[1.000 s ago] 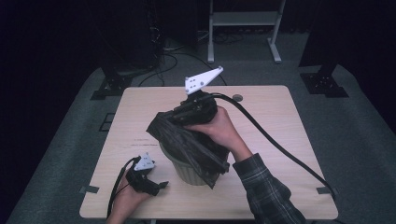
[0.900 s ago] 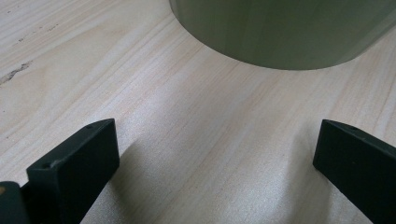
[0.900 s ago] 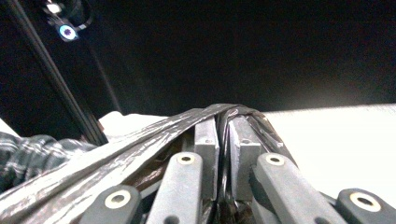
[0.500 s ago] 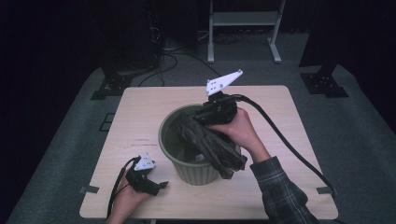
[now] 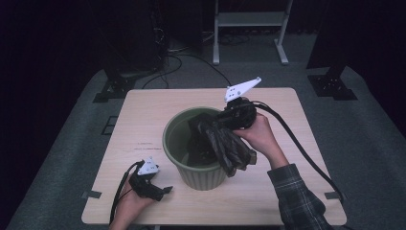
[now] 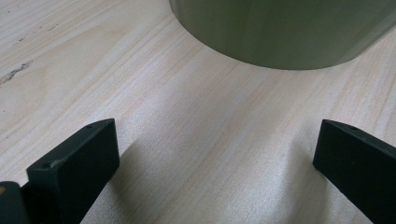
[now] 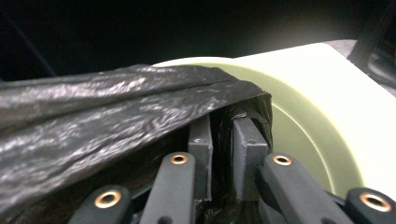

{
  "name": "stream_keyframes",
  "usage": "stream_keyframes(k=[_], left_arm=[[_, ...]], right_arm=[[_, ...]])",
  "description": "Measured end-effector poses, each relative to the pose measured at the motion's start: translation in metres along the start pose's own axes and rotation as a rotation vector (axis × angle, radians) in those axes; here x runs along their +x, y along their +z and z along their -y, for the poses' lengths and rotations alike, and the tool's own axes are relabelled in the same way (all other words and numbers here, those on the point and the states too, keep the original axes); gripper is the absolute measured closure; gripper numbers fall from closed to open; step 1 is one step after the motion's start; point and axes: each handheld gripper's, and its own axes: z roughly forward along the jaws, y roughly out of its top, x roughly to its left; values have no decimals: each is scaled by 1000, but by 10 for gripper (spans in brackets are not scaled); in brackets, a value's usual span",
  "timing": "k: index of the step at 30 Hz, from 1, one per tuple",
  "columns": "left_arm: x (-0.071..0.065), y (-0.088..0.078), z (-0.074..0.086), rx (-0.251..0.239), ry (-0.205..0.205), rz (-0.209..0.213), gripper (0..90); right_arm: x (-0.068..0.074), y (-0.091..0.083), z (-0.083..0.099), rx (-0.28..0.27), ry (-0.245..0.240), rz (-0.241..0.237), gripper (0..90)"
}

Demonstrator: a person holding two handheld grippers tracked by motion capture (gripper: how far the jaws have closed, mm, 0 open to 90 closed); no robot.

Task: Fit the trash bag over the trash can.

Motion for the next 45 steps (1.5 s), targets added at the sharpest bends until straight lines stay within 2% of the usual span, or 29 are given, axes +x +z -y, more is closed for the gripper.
stream_keyframes(k=[2, 3, 5, 6, 7, 8, 17, 24, 30, 36, 37, 41, 45], left_arm=[[0, 0, 0, 0, 0, 0, 0], [0, 0, 0, 0, 0, 0, 0], [0, 0, 0, 0, 0, 0, 0], [0, 0, 0, 0, 0, 0, 0], [0, 0, 0, 0, 0, 0, 0], [0, 0, 0, 0, 0, 0, 0], [0, 0, 0, 0, 0, 0, 0], [0, 0, 0, 0, 0, 0, 0], [0, 0, 0, 0, 0, 0, 0], [0, 0, 0, 2, 0, 0, 0], [0, 0, 0, 2, 0, 0, 0], [0, 0, 0, 2, -1, -1, 0], [0, 0, 0, 3, -2, -3, 0]], right_arm=[[-1, -4, 3, -8, 11, 13, 701], [-1, -4, 3, -8, 11, 13, 701], [-2, -11, 7, -15, 18, 47, 625], [-2, -14, 10, -33, 22, 57, 615], [-2, -14, 10, -33, 22, 57, 615], [-3, -21, 14, -25, 33, 79, 590], [1, -50, 37, -55, 45, 132, 577], [10, -70, 54, -89, 55, 138, 578], [24, -85, 74, -115, 63, 139, 577], [37, -93, 87, -134, 65, 117, 577], [44, -96, 92, -144, 63, 108, 576], [53, -98, 98, -160, 59, 90, 577], [68, -98, 101, -188, 46, 50, 568]])
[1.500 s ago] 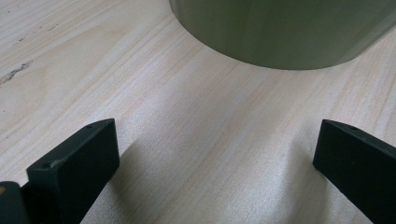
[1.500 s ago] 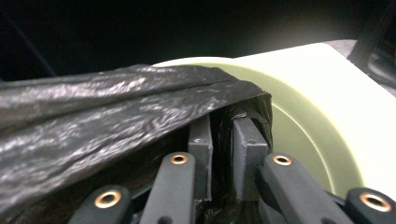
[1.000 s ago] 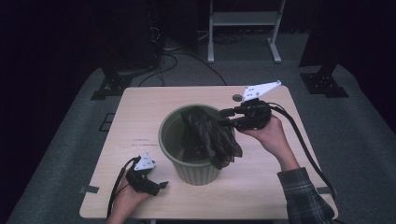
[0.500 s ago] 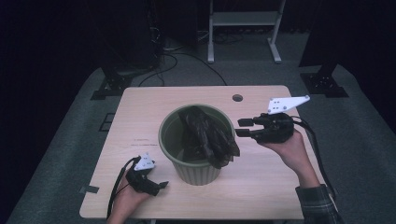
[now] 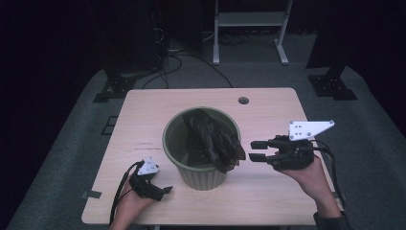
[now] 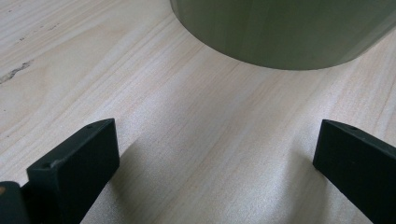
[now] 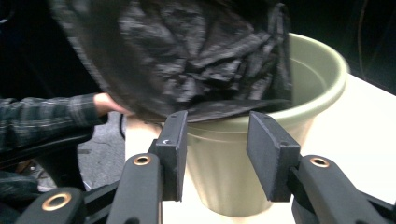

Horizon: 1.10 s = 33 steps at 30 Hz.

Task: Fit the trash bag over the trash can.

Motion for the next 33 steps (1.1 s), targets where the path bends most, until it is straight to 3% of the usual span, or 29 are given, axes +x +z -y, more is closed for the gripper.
stream_keyframes(k=[12, 24, 29, 32, 33], left_arm=[[0, 0, 0, 0, 0, 0, 0], [0, 0, 0, 0, -1, -1, 0], [0, 0, 0, 0, -1, -1, 0], [0, 0, 0, 0, -2, -1, 0], [0, 0, 0, 0, -2, -1, 0]], right_arm=[[13, 18, -10, -33, -22, -103, 567], [25, 8, -5, -19, -41, -80, 562], [28, 19, -5, -10, -47, -104, 558], [27, 26, -8, -13, -53, -115, 603], [26, 31, -11, -15, -60, -120, 706]])
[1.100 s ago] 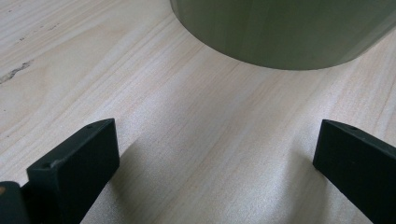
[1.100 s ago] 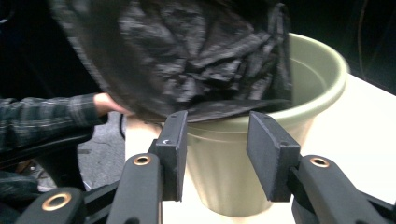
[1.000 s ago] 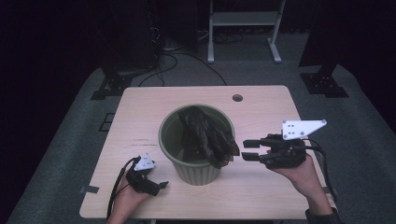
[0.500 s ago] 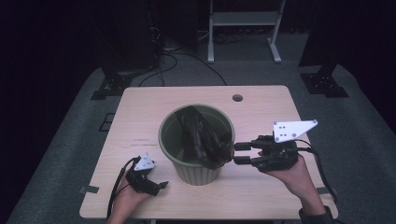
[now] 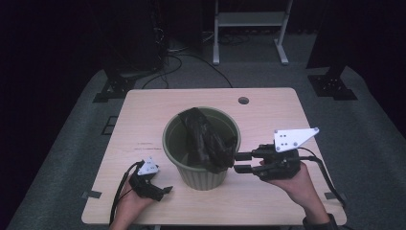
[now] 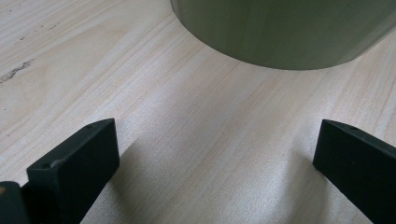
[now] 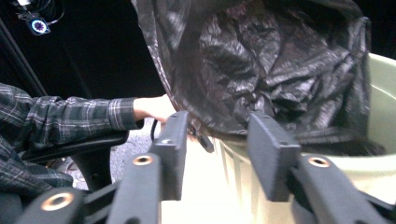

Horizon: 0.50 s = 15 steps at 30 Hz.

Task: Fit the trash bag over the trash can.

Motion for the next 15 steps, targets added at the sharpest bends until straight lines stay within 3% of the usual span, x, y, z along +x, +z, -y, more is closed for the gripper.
stream_keyframes(k=[5, 9, 12, 15], left_arm=[[0, 0, 0, 0, 0, -1, 0], [-1, -1, 1, -4, 0, 3, 0], [-3, -6, -2, 2, -13, 33, 0], [-8, -18, -7, -33, -18, 62, 0]], right_arm=[[-6, 2, -3, -30, -5, 6, 882], [-7, -1, -4, -31, -6, 17, 898], [-9, -4, -5, -26, -6, 38, 899], [-14, -9, -6, -22, -5, 64, 899]])
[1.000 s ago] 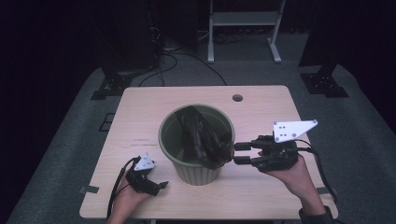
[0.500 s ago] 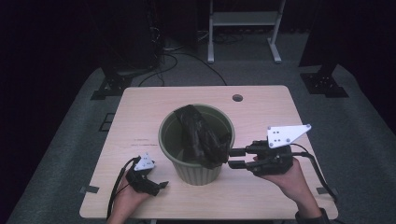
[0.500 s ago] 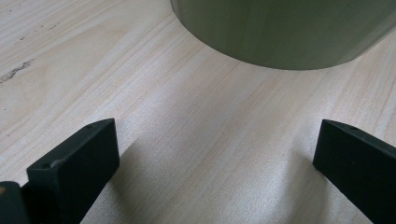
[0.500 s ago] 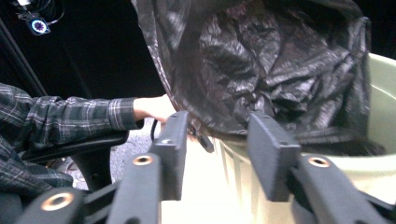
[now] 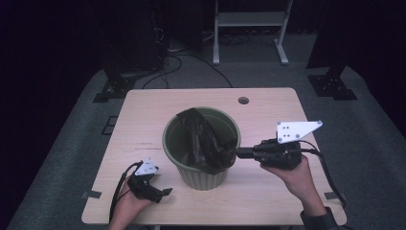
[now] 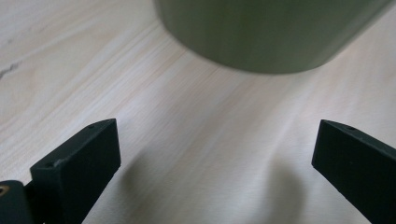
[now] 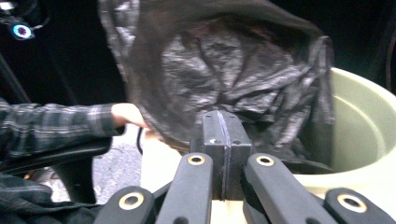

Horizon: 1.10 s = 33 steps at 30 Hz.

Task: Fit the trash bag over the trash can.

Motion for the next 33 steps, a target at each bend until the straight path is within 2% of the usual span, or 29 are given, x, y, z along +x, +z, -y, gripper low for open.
stream_keyframes(k=[5, 10, 15, 17, 20, 21, 23, 27, 29, 33], left_arm=[[-6, -26, -12, -75, 4, 31, 0], [-14, -54, -28, -111, 30, 48, 0], [-24, -75, -46, -141, 53, 83, 0], [-27, -78, -51, -145, 57, 99, 0], [-31, -81, -57, -142, 66, 104, 0], [-32, -81, -59, -143, 67, 109, 0], [-36, -83, -65, -140, 77, 112, 0], [-38, -85, -69, -141, 80, 115, 0], [-40, -86, -73, -146, 82, 118, 0], [-42, -91, -77, -154, 93, 121, 0]], right_arm=[[-16, -6, -2, -4, 17, 53, 899], [-20, -5, -1, -12, 19, 47, 897], [-15, -4, -2, -20, 31, 21, 709], [-10, -7, -5, -49, 36, -3, 670], [-6, -11, -9, -56, 37, -15, 642], [1, -13, -14, -72, 38, -51, 601], [7, -14, -19, -76, 34, -69, 570], [16, -9, -24, -70, 22, -96, 531], [22, 0, -28, -59, 19, -121, 508], [25, 11, -29, -44, 13, -139, 572]])
